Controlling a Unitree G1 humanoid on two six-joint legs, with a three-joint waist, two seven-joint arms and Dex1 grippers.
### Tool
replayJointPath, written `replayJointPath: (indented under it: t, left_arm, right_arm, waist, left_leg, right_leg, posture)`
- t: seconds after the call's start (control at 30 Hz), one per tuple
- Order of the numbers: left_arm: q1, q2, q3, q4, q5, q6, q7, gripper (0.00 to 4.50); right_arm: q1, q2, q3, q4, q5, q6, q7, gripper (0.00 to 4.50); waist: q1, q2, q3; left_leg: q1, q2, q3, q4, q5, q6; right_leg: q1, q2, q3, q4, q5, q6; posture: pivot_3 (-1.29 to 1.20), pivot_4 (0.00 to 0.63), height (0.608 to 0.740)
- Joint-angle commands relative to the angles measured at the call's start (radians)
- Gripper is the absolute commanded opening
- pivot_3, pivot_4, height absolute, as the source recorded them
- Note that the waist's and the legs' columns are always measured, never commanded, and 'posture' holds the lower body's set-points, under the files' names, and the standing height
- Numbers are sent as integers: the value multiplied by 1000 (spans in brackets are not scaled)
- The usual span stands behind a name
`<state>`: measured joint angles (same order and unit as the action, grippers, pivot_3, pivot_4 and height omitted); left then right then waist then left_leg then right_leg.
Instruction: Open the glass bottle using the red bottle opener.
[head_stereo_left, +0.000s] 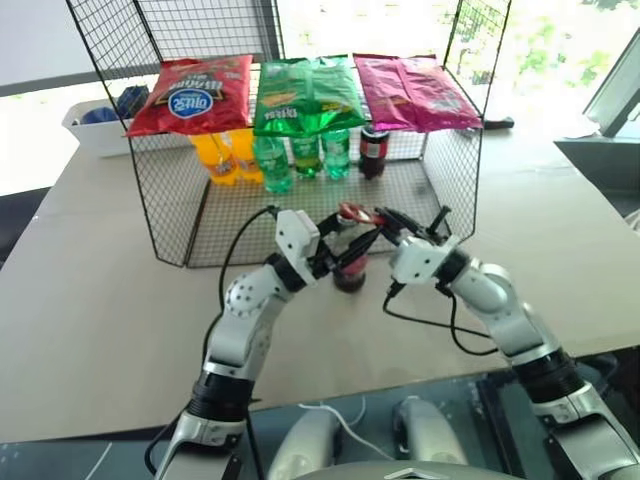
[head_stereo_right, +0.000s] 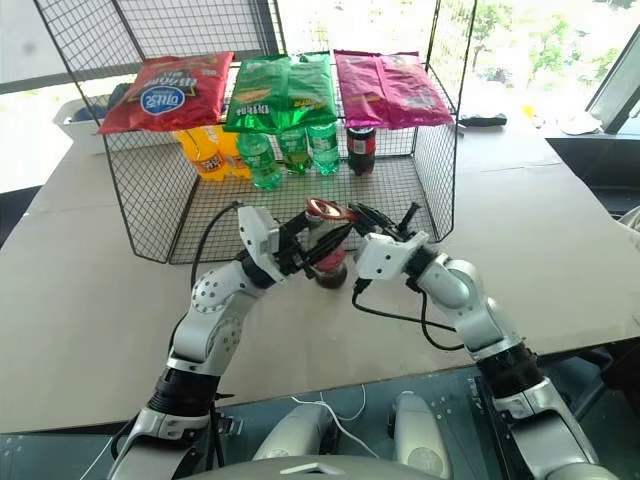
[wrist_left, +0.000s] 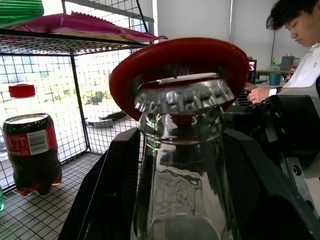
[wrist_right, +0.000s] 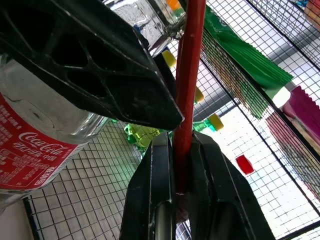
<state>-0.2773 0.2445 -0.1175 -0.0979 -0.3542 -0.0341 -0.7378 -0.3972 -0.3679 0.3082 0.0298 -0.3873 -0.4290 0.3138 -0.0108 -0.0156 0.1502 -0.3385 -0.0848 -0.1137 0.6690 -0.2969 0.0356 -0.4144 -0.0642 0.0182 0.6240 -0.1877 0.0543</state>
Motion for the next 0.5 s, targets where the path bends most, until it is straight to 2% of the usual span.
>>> replayJointPath:
  t: [0.03, 0.2, 0.5]
  left_arm:
    - [-4, -4, -15, 32, 32, 25, 19, 2248]
    - [-6, -6, -19, 38, 36, 27, 22, 2248]
    - [-10, -9, -17, 58, 39, 18, 22, 2248]
  right_arm:
    - [-10, 23, 99, 65, -88, -111, -26, 0]
    - [-31, 23, 95, 122, -99, -208, -57, 0]
    - [-166, -81, 56, 132, -95, -326, -34, 0]
  waist:
    - [0, 0, 0]
    - [-1, 0, 0]
    - [-1, 1, 0]
  left_leg:
    - [0, 0, 0, 0, 0, 0]
    - [0, 0, 0, 0, 0, 0]
    - [0, 0, 0, 0, 0, 0]
  right_leg:
    - [0, 0, 0, 0, 0, 0]
    - [0, 0, 0, 0, 0, 0]
    - [0, 0, 0, 0, 0, 0]
  posture:
    - [0, 150, 734]
    - [0, 150, 734]
    - [0, 150, 734]
